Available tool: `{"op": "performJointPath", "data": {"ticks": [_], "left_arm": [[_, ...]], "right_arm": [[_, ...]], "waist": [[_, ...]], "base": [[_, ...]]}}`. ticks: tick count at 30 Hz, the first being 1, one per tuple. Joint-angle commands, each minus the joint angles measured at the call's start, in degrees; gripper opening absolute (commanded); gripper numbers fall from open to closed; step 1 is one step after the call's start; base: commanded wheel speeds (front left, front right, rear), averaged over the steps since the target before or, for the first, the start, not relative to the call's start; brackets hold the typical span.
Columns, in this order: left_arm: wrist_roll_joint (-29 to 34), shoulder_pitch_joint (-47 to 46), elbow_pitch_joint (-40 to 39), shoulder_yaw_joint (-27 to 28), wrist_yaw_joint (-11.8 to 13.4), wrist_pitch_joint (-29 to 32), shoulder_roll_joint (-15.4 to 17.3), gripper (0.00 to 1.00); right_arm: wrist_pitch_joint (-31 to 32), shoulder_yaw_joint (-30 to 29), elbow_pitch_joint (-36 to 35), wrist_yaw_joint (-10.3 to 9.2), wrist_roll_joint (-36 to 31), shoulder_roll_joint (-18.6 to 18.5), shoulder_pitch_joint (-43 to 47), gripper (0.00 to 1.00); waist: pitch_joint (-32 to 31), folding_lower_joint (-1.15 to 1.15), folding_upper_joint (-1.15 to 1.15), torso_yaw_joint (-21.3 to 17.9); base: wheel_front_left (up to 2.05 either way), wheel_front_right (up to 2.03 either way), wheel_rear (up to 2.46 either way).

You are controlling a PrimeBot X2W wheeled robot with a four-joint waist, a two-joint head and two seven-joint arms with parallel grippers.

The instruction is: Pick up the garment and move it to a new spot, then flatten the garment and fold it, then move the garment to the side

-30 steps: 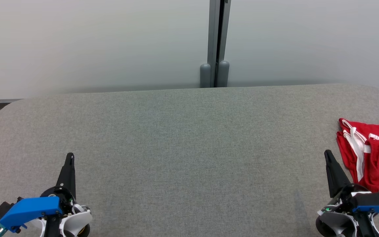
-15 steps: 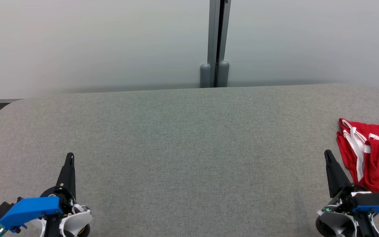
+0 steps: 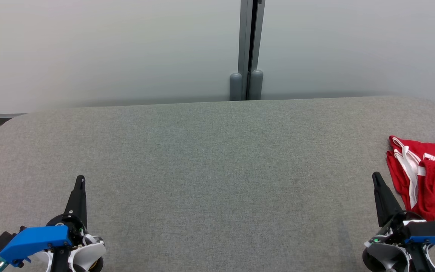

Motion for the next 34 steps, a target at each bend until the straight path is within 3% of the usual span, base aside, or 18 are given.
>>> {"op": "performJointPath", "data": {"ticks": [1, 34], "left_arm": [[-0.17, -0.52, -0.28, 0.09, -0.25, 0.21, 0.05, 0.00], [-0.18, -0.51, -0.30, 0.08, -0.25, 0.21, 0.05, 0.00]], "right_arm": [[0.17, -0.13, -0.21, 0.02, 0.17, -0.40, 0.78, 0.00], [0.16, -0.12, -0.21, 0.02, 0.17, -0.40, 0.77, 0.00]], "waist": [[0.00, 0.00, 0.00, 0.00], [0.00, 0.00, 0.00, 0.00]], "base": [[0.00, 0.00, 0.00], [0.00, 0.00, 0.00]]}}
